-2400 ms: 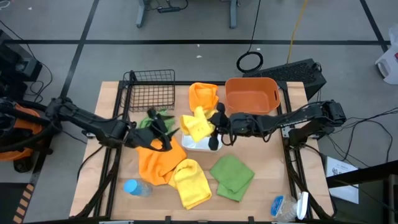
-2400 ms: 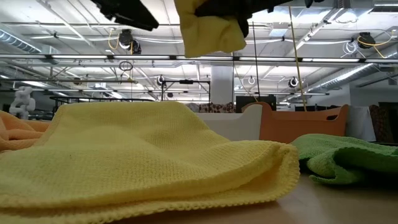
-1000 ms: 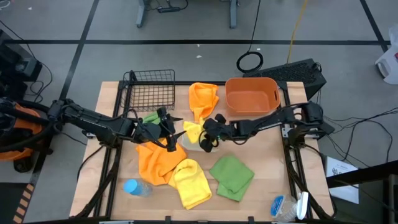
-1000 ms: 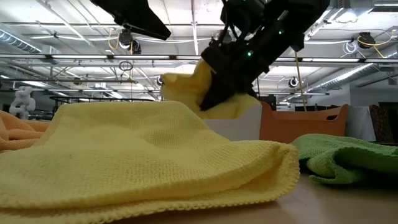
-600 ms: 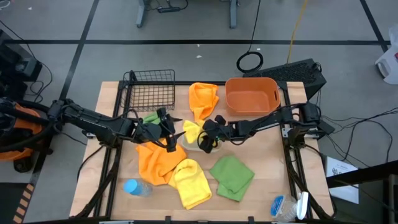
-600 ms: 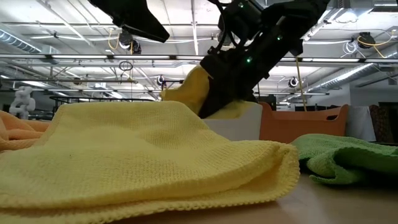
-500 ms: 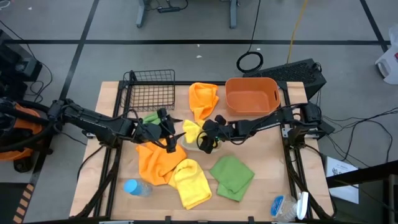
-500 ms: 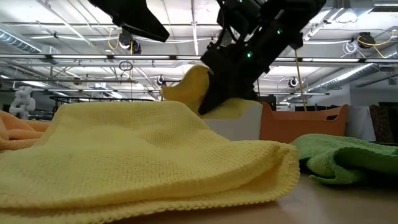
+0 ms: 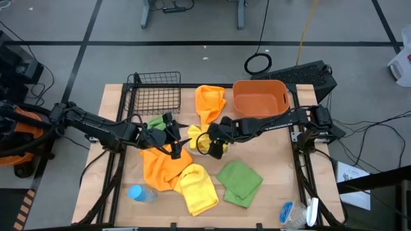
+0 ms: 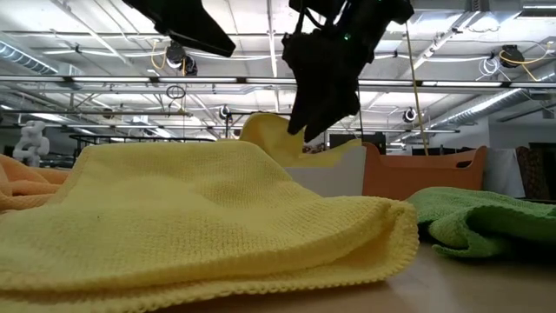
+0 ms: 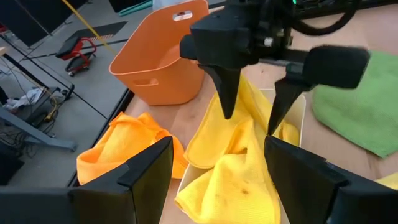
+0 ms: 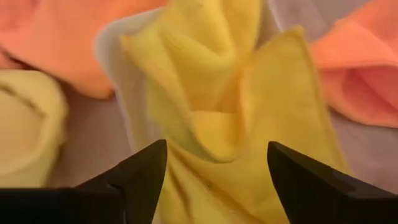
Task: Sort microfiber towel by color & place in baskets
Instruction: Put the top yellow microfiber towel into the white bin
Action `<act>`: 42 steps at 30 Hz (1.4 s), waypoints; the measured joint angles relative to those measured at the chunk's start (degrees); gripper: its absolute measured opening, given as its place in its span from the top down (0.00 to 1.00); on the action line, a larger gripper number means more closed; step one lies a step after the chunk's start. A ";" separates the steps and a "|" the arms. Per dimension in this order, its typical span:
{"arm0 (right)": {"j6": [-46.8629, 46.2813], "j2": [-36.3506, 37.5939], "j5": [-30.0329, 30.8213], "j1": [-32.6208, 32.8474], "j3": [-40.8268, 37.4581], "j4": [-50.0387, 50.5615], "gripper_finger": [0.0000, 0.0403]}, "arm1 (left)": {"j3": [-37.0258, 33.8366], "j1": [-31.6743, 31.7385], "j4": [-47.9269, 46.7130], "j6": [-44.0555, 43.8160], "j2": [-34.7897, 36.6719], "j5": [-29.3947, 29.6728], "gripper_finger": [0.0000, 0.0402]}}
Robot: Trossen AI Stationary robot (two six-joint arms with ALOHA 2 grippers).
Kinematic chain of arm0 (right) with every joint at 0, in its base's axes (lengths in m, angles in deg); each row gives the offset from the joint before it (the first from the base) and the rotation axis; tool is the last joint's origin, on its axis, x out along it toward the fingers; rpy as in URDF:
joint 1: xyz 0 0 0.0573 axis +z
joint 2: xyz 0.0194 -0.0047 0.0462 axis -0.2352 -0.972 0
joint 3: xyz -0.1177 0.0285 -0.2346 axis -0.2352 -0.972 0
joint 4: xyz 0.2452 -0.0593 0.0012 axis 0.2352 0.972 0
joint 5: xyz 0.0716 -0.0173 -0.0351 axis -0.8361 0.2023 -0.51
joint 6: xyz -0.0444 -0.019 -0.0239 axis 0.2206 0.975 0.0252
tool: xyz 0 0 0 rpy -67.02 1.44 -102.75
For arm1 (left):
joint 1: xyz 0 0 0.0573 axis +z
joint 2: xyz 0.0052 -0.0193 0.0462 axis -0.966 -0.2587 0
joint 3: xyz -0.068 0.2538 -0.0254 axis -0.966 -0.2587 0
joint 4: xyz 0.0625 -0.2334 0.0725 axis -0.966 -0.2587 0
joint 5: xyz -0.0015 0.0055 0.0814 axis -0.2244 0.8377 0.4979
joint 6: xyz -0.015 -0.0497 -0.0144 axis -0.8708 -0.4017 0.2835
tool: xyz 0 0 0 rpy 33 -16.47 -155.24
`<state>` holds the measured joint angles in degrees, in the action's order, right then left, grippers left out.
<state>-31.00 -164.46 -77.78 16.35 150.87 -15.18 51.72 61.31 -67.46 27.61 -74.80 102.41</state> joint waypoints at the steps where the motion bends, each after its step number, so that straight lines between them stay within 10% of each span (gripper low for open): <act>1: 0.02 0.00 -1.33 0.00 0.14 -0.01 0.35 | 0.00 0.00 -0.13 0.00 0.00 0.00 0.36; 16: 4.49 -8.96 -1.76 -2.16 0.37 -7.10 0.98 | 0.00 -2.68 -1.38 -0.07 -0.02 -0.02 0.36; 26: 2.58 -14.78 -1.39 -4.17 0.62 -10.06 0.92 | 0.00 -5.80 -1.43 -0.11 -0.02 -0.04 0.36; 42: 2.35 -1.78 -3.51 -0.97 0.24 -2.12 0.92 | 0.00 -6.47 -1.23 -0.59 -0.02 0.08 0.36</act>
<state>-28.64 -166.25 -81.29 15.37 151.11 -17.30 51.72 54.84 -68.69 27.02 -74.82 102.49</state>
